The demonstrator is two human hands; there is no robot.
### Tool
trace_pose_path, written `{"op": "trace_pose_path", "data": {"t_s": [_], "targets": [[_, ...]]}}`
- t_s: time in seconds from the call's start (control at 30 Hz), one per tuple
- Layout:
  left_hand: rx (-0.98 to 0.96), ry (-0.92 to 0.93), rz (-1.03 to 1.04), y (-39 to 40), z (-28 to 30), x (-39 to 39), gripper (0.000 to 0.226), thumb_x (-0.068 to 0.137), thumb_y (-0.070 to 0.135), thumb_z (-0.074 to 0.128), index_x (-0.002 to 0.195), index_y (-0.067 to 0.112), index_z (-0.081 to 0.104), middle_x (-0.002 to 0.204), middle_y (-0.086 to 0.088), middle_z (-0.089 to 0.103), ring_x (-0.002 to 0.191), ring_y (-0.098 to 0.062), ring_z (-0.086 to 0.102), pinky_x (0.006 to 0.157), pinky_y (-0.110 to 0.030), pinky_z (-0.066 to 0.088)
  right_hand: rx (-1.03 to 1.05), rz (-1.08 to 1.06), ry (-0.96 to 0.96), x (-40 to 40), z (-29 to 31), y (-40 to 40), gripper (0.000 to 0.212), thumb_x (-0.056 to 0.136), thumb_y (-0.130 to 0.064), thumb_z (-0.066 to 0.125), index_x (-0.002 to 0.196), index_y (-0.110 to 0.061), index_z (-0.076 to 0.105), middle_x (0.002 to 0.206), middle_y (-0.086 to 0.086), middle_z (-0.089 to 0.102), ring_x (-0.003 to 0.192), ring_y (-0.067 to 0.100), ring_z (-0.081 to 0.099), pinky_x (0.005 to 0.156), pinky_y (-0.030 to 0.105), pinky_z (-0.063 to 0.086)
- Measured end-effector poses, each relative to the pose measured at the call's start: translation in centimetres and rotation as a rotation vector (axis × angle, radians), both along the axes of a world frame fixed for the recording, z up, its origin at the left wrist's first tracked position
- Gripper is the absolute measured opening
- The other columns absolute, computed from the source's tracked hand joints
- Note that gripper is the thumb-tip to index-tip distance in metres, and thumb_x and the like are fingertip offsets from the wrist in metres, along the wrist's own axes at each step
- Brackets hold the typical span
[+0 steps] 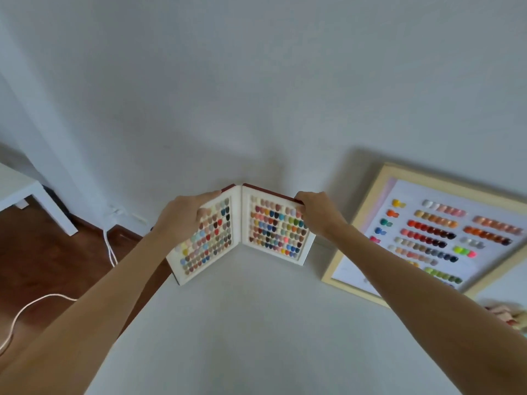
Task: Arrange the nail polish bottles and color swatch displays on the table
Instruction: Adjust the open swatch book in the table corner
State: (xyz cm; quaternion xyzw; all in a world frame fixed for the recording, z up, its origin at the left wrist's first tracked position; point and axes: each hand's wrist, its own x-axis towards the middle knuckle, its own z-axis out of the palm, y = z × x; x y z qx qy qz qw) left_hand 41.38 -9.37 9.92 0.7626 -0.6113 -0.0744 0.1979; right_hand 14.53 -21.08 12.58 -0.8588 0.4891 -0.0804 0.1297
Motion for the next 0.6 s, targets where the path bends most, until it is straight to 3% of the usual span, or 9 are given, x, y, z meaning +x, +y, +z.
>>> {"op": "trace_pose_path", "data": {"t_s": [0.17,0.27,0.37,0.5,0.6], "targets": [[-0.017,-0.041,-0.025,-5.1,-0.4,-1.7,0.051,0.097,0.014,0.046,0.141,0.039,0.039,0.089,-0.003,0.069,0.05,-0.007,0.055,0.046,-0.02,0.043,-0.046,-0.088,-0.006,-1.2,-1.0,-3.1,0.017,0.093,-0.003,0.049,0.106,-0.008,0.058,0.087,0.012,0.068,0.068,0.024,0.066,0.062,0.034,0.059],[-0.008,-0.046,-0.052,-6.9,-0.7,-2.2,0.053,0.097,0.012,0.048,0.142,0.037,0.037,0.095,-0.005,0.071,0.053,-0.009,0.058,0.049,-0.022,0.05,-0.052,-0.125,-0.014,-1.4,-1.7,-4.4,0.015,0.095,-0.003,0.049,0.104,-0.006,0.06,0.086,0.013,0.068,0.066,0.022,0.064,0.058,0.028,0.054],[0.0,-0.07,-0.068,-8.0,-0.8,-2.3,0.054,0.096,0.013,0.05,0.143,0.035,0.035,0.1,-0.005,0.07,0.051,-0.005,0.052,0.046,-0.016,0.043,-0.049,-0.146,-0.022,-1.5,-2.2,-5.4,0.013,0.094,-0.003,0.05,0.101,-0.005,0.06,0.085,0.011,0.066,0.067,0.021,0.063,0.059,0.028,0.053],[0.011,-0.093,-0.081,-8.7,-0.9,-2.3,0.054,0.096,0.015,0.051,0.144,0.034,0.034,0.106,-0.005,0.07,0.053,-0.007,0.052,0.053,-0.02,0.051,-0.048,-0.141,-0.043,-1.7,-2.6,-6.1,0.011,0.094,-0.003,0.05,0.1,-0.004,0.059,0.084,0.01,0.062,0.066,0.02,0.06,0.057,0.023,0.045],[0.009,-0.083,-0.082,-8.8,-1.0,-2.2,0.055,0.096,0.014,0.051,0.144,0.034,0.034,0.111,-0.005,0.07,0.05,-0.005,0.049,0.051,-0.017,0.048,-0.049,-0.151,-0.061,-1.7,-2.7,-6.3,0.013,0.094,-0.003,0.05,0.102,-0.004,0.06,0.087,0.012,0.065,0.067,0.019,0.06,0.057,0.022,0.045]]}}
